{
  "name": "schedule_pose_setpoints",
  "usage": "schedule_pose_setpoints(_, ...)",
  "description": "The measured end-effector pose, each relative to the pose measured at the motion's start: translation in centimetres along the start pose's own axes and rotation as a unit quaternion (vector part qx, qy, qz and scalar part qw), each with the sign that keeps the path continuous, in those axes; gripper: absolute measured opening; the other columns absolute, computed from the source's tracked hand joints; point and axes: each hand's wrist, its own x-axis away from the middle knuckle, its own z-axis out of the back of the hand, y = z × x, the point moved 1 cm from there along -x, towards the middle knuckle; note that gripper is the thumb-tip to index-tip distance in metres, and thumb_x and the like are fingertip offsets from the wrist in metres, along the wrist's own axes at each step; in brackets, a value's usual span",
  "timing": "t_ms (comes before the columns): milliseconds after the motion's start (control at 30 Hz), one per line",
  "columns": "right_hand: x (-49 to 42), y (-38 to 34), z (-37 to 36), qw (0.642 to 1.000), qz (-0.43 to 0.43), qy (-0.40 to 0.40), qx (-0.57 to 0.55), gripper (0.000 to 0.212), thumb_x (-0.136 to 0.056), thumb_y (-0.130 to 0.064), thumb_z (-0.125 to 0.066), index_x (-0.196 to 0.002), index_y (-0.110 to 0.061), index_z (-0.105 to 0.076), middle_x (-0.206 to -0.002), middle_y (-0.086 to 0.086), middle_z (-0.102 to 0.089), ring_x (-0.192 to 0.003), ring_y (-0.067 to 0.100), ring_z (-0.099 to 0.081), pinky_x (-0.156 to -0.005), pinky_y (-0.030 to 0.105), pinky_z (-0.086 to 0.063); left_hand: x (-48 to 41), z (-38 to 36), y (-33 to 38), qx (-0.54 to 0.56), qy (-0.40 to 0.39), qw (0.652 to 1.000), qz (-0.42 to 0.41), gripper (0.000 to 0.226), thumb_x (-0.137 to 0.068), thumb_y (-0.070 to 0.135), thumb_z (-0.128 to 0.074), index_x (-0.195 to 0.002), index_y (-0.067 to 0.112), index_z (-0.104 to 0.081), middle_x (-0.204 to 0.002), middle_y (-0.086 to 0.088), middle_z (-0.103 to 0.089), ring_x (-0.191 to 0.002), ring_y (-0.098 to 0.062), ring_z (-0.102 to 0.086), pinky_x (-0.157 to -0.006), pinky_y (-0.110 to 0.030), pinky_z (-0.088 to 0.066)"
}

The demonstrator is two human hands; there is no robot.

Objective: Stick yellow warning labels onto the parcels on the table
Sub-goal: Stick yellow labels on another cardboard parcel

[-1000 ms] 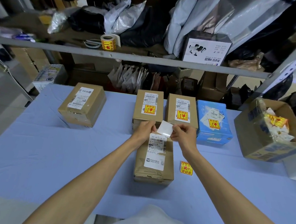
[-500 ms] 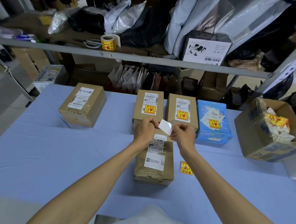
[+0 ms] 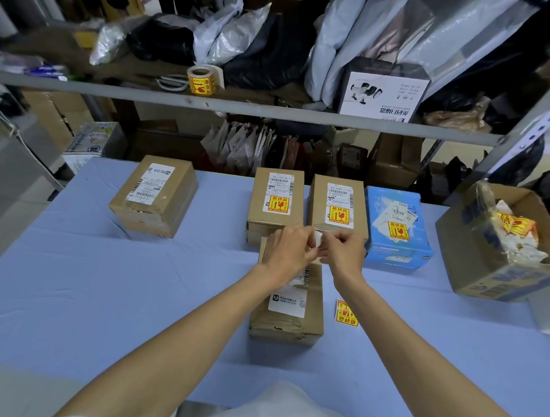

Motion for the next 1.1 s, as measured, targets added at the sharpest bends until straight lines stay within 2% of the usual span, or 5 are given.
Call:
schedule_pose_setpoints(133,0.2,-0.1,0.3,0.993,-0.073,-0.006,-0.087,0.022,-0.087,-0.004,-0.047,-0.074,-0.001,-0.064,-0.066,0.015,-0.067,-0.060,0.024,-0.065,-0.052,0.027,-0.052,-0.3,-0.1,-0.1,-0.011,-0.008,1.000,0.002,0.004,-0.085,0.018,-0.063,-0.085,0.014,-0.064,-0.086,-0.003,-0.069,-0.081,-0.023,-0.064,-0.073,-0.039,-0.055)
schedule_pose_setpoints(267,0.0,0.5,0.9,0.955,-0.178,-0.013,-0.239,0.043,-0.097,-0.027,-0.035,-0.068,-0.006,-0.060,-0.059,0.012,-0.056,-0.048,0.021,-0.051,-0.045,0.025,-0.043,-0.3,-0.3,-0.6,0.052,-0.008,0.998,0.018,0.007,-0.086,0.023,-0.065,-0.082,0.017,-0.064,-0.076,0.004,-0.067,-0.073,-0.014,-0.062,-0.067,-0.032,-0.053)
schedule_pose_setpoints(467,-0.2,0.9,1.4,0.983,-0.131,-0.086,-0.096,0.011,-0.089,-0.010,-0.058,-0.092,-0.001,-0.065,-0.080,0.011,-0.066,-0.069,0.021,-0.062,-0.063,0.028,-0.051,-0.1,-0.4,-2.2,0.351,-0.010,0.920,0.172,0.011,-0.086,0.021,-0.068,-0.083,0.010,-0.067,-0.077,0.001,-0.065,-0.075,-0.009,-0.059,-0.075,-0.025,-0.048)
schedule_pose_setpoints(833,-0.1,1.0,1.3,0.981,-0.103,-0.111,-0.122,0.007,-0.081,-0.003,-0.071,-0.087,-0.005,-0.069,-0.093,0.014,-0.069,-0.084,0.022,-0.065,-0.070,0.022,-0.055,0.7,0.1,-3.5,0.340,-0.021,0.914,0.219,0.014,-0.084,0.024,-0.071,-0.088,0.011,-0.068,-0.082,0.002,-0.069,-0.078,-0.009,-0.062,-0.072,-0.022,-0.045)
schedule_pose_setpoints(1100,0.9,2.0,0.8,0.989,-0.078,-0.106,-0.071,0.005,-0.083,-0.004,-0.070,-0.087,-0.006,-0.070,-0.086,0.007,-0.069,-0.079,0.017,-0.065,-0.065,0.020,-0.053,2.5,-0.5,-4.2,0.331,-0.033,0.896,0.293,0.026,-0.077,0.028,-0.077,-0.095,0.012,-0.067,-0.099,-0.002,-0.070,-0.092,-0.019,-0.066,-0.081,-0.034,-0.053)
